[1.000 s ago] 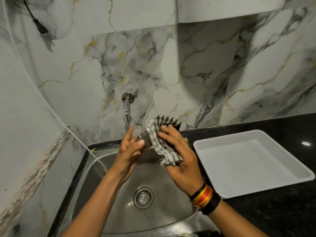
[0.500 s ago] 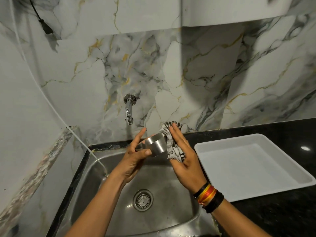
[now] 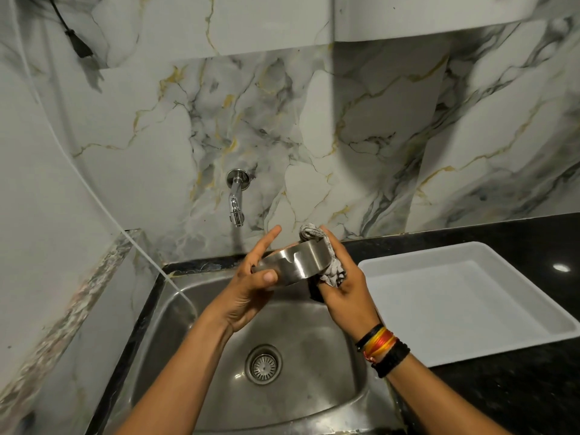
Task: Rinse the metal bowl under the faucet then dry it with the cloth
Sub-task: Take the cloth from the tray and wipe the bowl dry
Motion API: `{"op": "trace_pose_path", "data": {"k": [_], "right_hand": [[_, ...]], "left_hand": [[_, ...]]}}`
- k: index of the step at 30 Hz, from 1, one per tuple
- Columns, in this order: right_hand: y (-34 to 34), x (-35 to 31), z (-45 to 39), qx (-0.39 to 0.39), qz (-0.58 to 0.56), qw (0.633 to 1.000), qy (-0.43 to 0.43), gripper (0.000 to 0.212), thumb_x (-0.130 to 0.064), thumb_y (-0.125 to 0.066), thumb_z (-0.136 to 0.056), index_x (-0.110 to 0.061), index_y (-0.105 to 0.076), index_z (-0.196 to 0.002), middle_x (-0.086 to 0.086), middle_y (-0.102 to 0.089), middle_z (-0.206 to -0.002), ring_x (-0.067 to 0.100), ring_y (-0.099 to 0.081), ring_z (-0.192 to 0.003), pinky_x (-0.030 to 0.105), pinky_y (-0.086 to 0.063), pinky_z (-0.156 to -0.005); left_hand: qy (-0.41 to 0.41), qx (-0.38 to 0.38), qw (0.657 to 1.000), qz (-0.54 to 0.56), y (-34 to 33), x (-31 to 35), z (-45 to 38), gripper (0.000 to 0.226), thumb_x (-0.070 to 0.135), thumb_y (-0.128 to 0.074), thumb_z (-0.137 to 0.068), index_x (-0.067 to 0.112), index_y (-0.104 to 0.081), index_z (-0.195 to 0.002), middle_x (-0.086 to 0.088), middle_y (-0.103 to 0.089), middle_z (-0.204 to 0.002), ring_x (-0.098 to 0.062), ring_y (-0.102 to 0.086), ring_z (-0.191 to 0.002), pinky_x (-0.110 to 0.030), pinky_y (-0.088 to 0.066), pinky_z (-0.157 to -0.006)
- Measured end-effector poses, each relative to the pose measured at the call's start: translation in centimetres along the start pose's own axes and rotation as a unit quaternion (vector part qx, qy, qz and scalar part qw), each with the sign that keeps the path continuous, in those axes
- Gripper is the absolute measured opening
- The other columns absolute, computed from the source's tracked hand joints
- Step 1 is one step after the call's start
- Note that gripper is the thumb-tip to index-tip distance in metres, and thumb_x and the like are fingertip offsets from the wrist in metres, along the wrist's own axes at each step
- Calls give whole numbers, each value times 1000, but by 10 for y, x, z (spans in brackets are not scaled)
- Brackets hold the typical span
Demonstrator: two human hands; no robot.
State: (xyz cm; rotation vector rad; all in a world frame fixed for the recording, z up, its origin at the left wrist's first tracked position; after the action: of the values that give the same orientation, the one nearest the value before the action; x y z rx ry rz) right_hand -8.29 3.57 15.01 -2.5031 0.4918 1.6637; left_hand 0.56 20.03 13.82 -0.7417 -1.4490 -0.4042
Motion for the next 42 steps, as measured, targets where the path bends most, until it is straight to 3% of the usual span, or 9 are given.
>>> {"op": "trace_pose_path", "data": {"k": [3,14,21,24,26,31,35,39,42], "right_hand": [[1,-2,1,1,-12,1000,5,79,23,-56,-92,-13,-35,-159,-2,-49,-158,9,-44,-147,41,-34,-124],[-6,-20,25,44,186,966,173,103,37,-49,-64,-2,-31,-158,7,-31,-167,22,-25,-157,33,-26,-126],[27,-17,3,228,-102,968,27,69,31,-51,-89,-4,-49,-149,-11,-63,-141,7,-58,-134,33,-47,-114],[24,-33,16,184,-31,978,94,68,28,-50,-88,1,-45,-151,4,-62,-146,9,-64,-127,27,-51,-108],[5,-39,29,79,74,979,171,63,16,-54,-88,6,-44,-150,20,-51,-153,21,-57,-137,37,-48,-113],[-29,-33,49,-142,258,897,329,62,16,-68,-88,9,-47,-146,25,-39,-159,37,-30,-154,57,-36,-119],[-22,-37,38,-117,261,893,346,60,19,-65,-87,9,-49,-144,23,-44,-157,36,-34,-152,55,-37,-119],[-14,-35,27,-40,196,935,293,62,23,-55,-86,10,-46,-145,22,-42,-158,36,-31,-154,46,-30,-124],[-10,-28,18,17,117,977,180,83,33,-55,-79,-2,-41,-153,9,-42,-162,22,-36,-153,37,-31,-125]], "left_hand": [[7,22,1000,-10,5,-3,-2,139,46,-107,-40,30,-44,-162,-18,-68,-141,-29,-68,-124,-32,-57,-102],[-12,72,997,-15,15,-7,-5,140,39,-105,-37,32,-41,-162,-20,-75,-129,-27,-75,-113,-34,-61,-93],[1,84,996,5,20,-14,-2,145,46,-108,-36,27,-40,-163,-19,-64,-147,-33,-65,-132,-32,-59,-96],[0,89,996,14,22,-14,-2,145,45,-108,-38,24,-39,-163,-17,-66,-146,-32,-65,-133,-29,-59,-97],[-1,74,997,29,16,-12,-4,147,42,-109,-35,18,-38,-162,-11,-75,-132,-21,-76,-112,-27,-61,-90],[-1,77,996,38,10,-12,-4,150,53,-108,-33,19,-38,-160,-10,-80,-121,-21,-78,-111,-28,-63,-88],[12,80,994,69,13,-18,0,147,42,-110,-39,14,-37,-164,-18,-71,-136,-32,-68,-126,-41,-60,-104],[-6,70,992,107,18,-12,5,131,36,-105,-57,5,-35,-164,-27,-45,-150,-44,-37,-133,-64,-24,-127],[0,78,985,153,16,-9,11,138,39,-109,-41,2,-43,-157,-25,-57,-152,-42,-57,-138,-54,-46,-118]]}}
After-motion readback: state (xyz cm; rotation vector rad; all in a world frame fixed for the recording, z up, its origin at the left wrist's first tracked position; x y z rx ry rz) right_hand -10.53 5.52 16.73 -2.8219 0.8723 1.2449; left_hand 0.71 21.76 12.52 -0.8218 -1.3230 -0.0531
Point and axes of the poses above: each hand's wrist, its own z-axis away from the middle knuckle, its own y-axis out of the back of the hand, x = y × z, the point moved 4 cm from there along -z, towards the middle knuckle
